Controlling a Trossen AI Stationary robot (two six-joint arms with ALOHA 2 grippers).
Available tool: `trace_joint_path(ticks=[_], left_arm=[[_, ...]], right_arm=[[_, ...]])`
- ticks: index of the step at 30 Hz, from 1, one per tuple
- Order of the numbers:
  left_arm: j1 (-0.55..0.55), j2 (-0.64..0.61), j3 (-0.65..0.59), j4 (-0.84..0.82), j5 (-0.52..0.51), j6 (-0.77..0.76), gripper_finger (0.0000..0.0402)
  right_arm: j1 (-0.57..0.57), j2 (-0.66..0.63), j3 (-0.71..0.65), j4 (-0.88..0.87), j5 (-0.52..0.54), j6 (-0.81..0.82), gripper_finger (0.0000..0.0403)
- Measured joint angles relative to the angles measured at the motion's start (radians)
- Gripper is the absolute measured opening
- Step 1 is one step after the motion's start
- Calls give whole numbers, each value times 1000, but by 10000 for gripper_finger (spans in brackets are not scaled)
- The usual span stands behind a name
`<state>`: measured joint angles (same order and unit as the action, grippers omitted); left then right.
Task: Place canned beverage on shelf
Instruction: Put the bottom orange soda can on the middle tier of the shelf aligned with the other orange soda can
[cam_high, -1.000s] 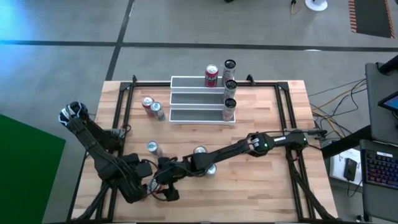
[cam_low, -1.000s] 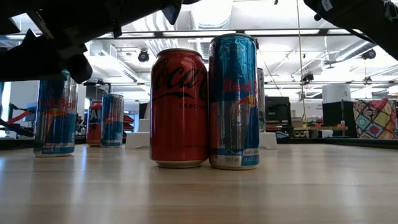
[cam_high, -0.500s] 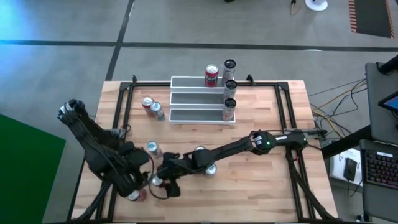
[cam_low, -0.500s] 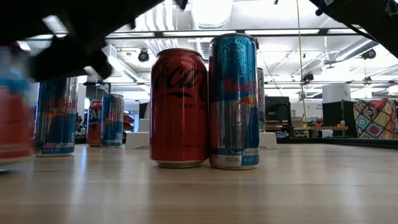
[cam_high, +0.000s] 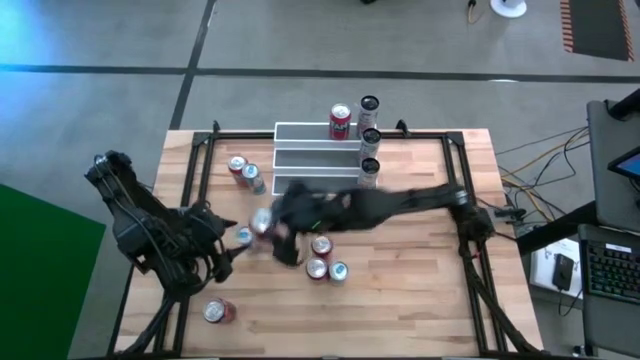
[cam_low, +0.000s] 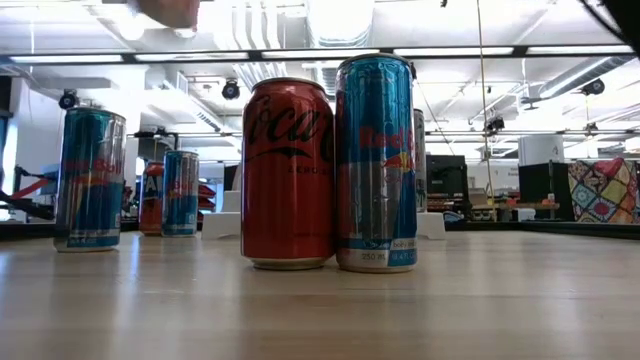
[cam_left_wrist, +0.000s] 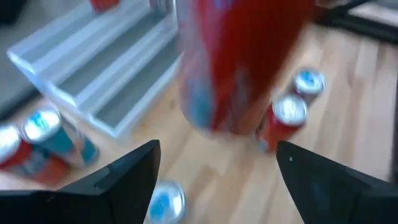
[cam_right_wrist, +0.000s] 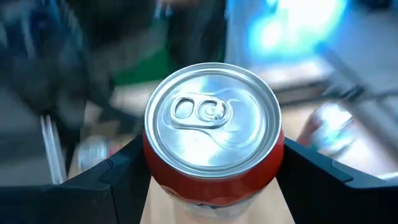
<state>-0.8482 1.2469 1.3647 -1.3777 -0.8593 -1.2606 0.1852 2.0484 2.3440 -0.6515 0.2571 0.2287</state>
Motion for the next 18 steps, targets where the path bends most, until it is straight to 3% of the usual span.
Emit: trace_joint_path(ticks=[5,9,14,18], left_arm=[[13,15,9,34,-191,60,323],[61,14,37,40,-258,90,358],[165,14,80,175,-151,323,396],[232,14,79,368,-67,554,391]], right_arm=[[-17,-72,-5,-10,41,0,278],[-15,-77,-12,-47,30,9,278],[-16,-98,-7,-32,62,15,278],[-17,-91,-10,-33,64,16,278]])
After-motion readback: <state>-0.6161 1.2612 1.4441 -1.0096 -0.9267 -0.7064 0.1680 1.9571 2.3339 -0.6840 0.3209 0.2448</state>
